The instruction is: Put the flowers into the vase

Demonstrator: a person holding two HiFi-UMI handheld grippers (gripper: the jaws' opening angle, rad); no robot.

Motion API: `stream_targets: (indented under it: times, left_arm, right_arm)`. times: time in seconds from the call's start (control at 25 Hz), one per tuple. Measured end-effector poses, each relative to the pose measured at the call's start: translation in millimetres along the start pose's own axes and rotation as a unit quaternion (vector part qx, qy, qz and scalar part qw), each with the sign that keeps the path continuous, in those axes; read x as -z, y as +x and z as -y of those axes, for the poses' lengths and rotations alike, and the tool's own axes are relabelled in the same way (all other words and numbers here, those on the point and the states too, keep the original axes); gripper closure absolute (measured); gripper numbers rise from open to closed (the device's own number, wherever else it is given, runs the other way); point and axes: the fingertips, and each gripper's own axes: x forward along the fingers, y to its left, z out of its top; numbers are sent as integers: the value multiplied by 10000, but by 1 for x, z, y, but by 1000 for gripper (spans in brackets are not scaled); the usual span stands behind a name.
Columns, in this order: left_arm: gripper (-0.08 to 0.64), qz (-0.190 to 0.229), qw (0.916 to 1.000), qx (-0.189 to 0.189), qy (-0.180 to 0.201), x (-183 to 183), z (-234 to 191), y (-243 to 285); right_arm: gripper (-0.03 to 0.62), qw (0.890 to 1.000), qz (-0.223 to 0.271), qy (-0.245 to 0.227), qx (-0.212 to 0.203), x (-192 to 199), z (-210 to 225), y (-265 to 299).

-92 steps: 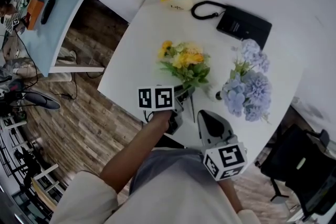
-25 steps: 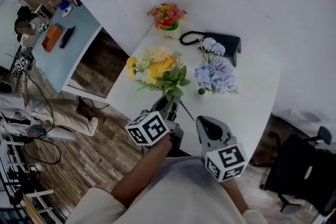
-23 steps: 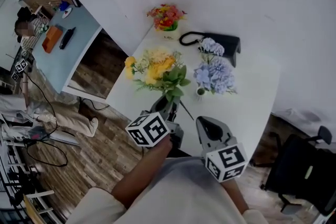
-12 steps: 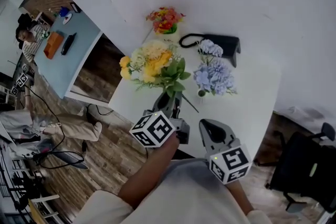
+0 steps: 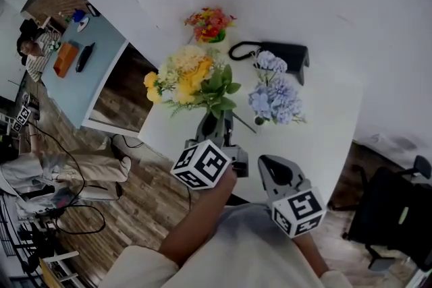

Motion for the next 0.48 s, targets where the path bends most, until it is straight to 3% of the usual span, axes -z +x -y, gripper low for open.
stream_targets:
  times: [0.48]
  left_arm:
    - [512, 197, 9989, -175, 398, -3, 0, 12]
  right_arm:
    - [569, 9999, -110, 72, 71, 3, 6, 0]
